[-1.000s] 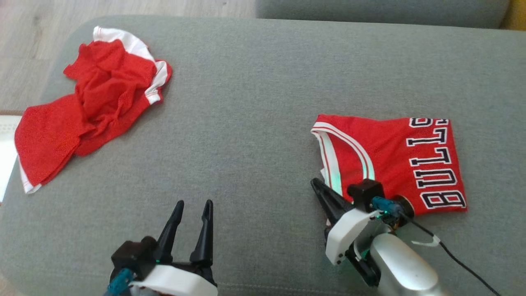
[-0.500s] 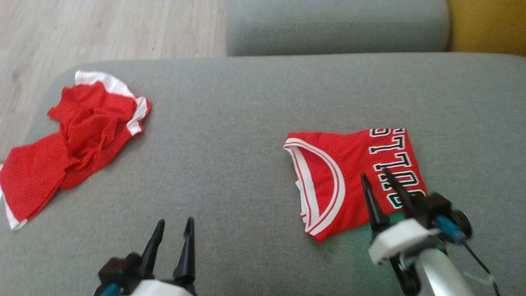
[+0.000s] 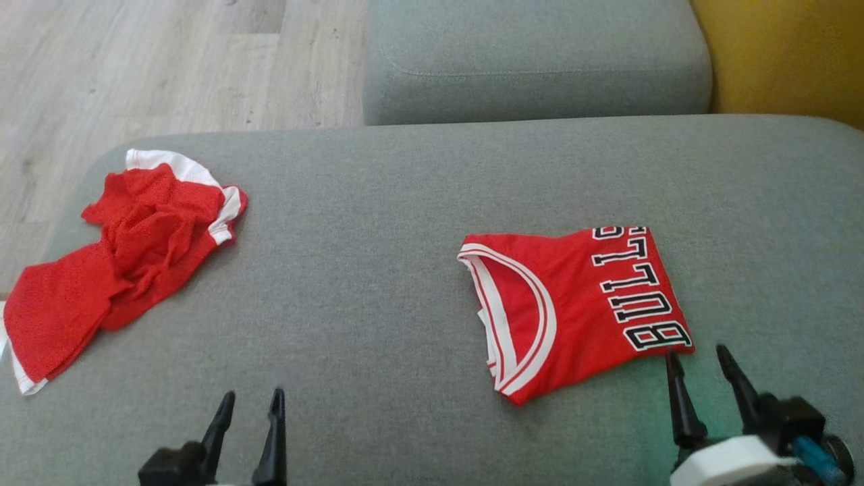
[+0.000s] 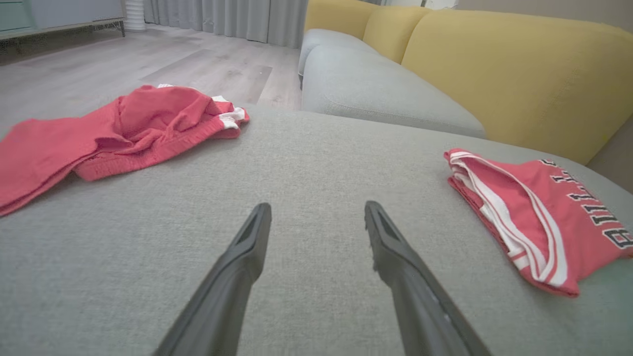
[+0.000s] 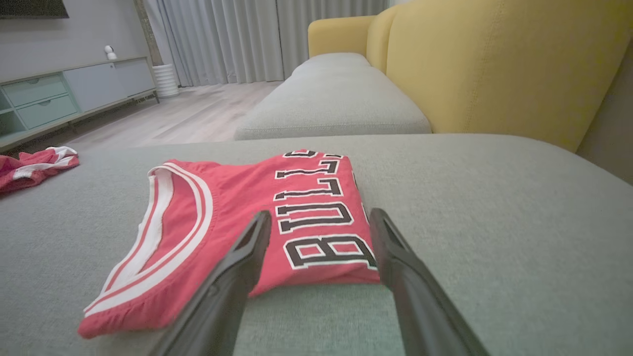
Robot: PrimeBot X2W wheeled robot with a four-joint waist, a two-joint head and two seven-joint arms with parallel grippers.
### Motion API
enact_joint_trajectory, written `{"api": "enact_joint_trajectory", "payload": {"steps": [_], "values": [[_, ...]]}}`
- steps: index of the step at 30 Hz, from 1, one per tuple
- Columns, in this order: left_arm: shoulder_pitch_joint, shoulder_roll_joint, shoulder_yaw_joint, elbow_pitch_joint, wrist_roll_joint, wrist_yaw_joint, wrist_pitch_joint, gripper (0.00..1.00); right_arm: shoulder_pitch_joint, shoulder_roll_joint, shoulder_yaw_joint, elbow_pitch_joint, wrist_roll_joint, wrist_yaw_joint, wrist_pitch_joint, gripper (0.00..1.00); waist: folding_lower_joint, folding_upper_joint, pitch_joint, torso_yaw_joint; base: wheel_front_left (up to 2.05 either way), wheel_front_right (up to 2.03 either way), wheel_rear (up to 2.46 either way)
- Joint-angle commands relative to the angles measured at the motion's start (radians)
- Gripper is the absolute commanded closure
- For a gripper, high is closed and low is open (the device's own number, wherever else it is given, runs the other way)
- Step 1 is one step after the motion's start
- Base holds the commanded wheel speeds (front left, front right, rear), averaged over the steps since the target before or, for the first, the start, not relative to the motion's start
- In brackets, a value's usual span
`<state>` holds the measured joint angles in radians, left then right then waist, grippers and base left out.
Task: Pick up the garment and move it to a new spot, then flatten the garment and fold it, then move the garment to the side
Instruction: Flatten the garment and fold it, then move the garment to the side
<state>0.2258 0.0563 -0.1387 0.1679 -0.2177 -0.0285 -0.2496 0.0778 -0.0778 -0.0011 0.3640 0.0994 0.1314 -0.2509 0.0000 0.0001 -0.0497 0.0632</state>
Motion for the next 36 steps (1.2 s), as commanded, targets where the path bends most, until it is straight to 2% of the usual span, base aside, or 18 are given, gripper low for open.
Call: {"api": "enact_joint_trajectory", "payload": {"steps": [1,11,16,20,23,27,31,36], "values": [[-0.021,-0.006,0.045,-0.021,0.014,-0.010,-0.012,0.00,-0.022,-0.021,0.021,-0.035,0.008,-0.001,-0.011,0.00,0.0000,-0.0001,-0.003,0.004,0.00,0.00,0.00],[-0.009,-0.006,0.083,-0.010,0.035,-0.039,-0.012,0.00,-0.009,-0.011,0.010,-0.044,0.016,-0.001,-0.011,0.00,0.0000,-0.0001,-0.009,0.007,0.00,0.00,0.00],[-0.014,-0.006,0.083,-0.011,0.030,-0.039,-0.012,0.00,-0.016,-0.011,0.010,-0.043,0.020,-0.001,-0.011,0.00,0.0000,-0.0001,-0.004,0.008,0.00,0.00,0.00],[-0.018,-0.006,0.073,-0.018,0.021,-0.033,-0.012,0.00,-0.061,-0.032,0.019,-0.035,0.075,-0.001,-0.005,0.00,0.0000,-0.0001,0.009,0.011,0.00,0.00,0.00],[-0.022,-0.006,0.063,-0.019,0.016,-0.030,-0.012,0.00,-0.133,-0.071,0.026,-0.036,0.154,-0.001,0.080,0.00,0.0000,-0.0001,0.029,0.016,0.00,0.00,0.00],[-0.032,-0.006,0.048,-0.019,0.011,-0.027,-0.012,0.00,-0.242,-0.135,0.037,-0.004,0.236,-0.001,0.301,0.00,0.0000,-0.0001,0.066,0.027,0.00,0.00,0.00],[-0.058,-0.006,0.027,-0.018,0.007,-0.028,-0.012,0.00,-0.345,-0.169,0.048,0.070,0.288,-0.001,0.487,0.00,0.0000,-0.0001,0.112,0.051,0.00,0.00,0.00],[-0.089,-0.006,0.005,-0.016,0.000,-0.024,-0.012,0.00,-0.437,-0.177,0.033,0.192,0.284,-0.001,0.581,0.00,0.0000,-0.0001,0.150,0.086,0.00,0.00,0.00]]}}
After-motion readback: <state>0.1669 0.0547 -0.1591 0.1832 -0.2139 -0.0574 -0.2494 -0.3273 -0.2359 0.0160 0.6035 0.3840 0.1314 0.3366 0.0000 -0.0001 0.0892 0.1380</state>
